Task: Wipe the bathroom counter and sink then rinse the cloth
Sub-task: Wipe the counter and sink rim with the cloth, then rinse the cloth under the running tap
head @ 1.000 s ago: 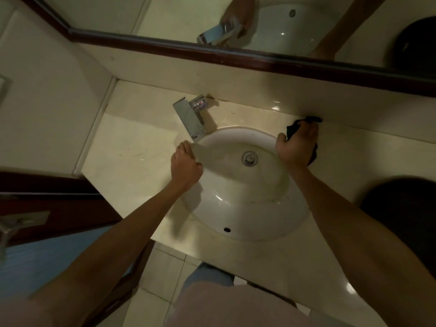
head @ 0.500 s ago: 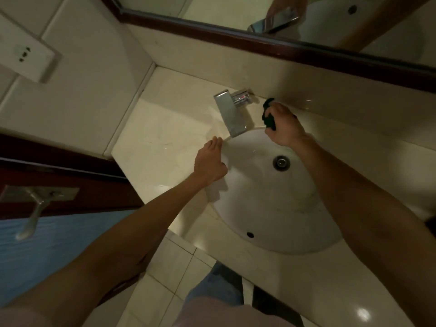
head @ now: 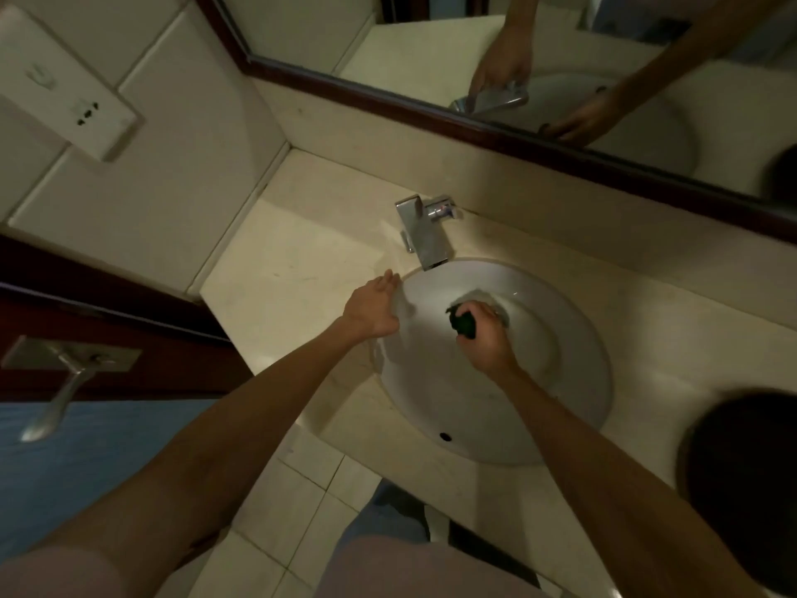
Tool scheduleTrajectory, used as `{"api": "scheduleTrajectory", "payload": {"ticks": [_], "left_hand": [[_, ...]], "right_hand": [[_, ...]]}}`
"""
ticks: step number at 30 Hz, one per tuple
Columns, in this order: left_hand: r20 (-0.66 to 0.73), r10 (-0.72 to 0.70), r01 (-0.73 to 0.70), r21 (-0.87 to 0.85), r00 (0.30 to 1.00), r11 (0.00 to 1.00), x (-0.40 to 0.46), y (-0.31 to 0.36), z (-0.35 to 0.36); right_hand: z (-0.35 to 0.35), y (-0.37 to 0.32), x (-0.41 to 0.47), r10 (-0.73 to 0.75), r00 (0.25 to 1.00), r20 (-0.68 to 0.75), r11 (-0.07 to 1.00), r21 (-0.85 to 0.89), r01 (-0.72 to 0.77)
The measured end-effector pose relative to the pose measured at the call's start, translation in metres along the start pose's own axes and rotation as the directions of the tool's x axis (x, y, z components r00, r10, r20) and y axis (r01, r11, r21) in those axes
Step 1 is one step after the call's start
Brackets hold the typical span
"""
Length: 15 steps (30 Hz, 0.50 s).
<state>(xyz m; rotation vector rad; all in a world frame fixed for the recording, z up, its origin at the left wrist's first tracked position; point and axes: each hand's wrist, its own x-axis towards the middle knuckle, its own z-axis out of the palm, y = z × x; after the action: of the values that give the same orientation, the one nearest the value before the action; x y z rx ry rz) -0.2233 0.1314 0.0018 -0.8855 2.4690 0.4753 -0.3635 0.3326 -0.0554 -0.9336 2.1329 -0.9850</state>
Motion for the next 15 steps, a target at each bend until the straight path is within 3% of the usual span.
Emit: {"api": "scheduleTrajectory", "payload": {"ticks": [3,5,7,9,12,15], "left_hand": [[0.046,-0.018,0.016,0.043,0.999,0.999,-0.018,0.009,0.0],[0.013,-0.042,0.042,0.013,0.999,0.999,-0.034,0.021,-0.002],[-0.029,-0.034,0.034,-0.032,0.999,0.999,-0.048,0.036,-0.007],[-0.057,0.011,-0.014,-0.048,0.998,0.999,-0.062,0.052,-0.014],[-0.216,0.105,-0.112,-0.018,0.971,0.994,-0.075,0.073,-0.034],[-0.298,0.156,-0.161,0.006,0.942,0.987,-0.069,0.085,-0.063]], "right_hand": [[-0.012,-0.007,-0.03,0.324,0.938,-0.121,0.924,0.253,-0.287],[-0.025,-0.009,-0.042,0.596,0.794,-0.117,0.748,0.44,-0.497],[-0.042,-0.01,-0.051,0.746,0.663,-0.069,0.548,0.63,-0.55],[-0.056,-0.013,-0.061,0.769,0.635,-0.068,0.5,0.684,-0.531],[-0.067,-0.027,-0.07,0.776,0.626,-0.073,0.479,0.715,-0.51],[-0.071,-0.041,-0.067,0.761,0.646,-0.057,0.469,0.737,-0.488]]}}
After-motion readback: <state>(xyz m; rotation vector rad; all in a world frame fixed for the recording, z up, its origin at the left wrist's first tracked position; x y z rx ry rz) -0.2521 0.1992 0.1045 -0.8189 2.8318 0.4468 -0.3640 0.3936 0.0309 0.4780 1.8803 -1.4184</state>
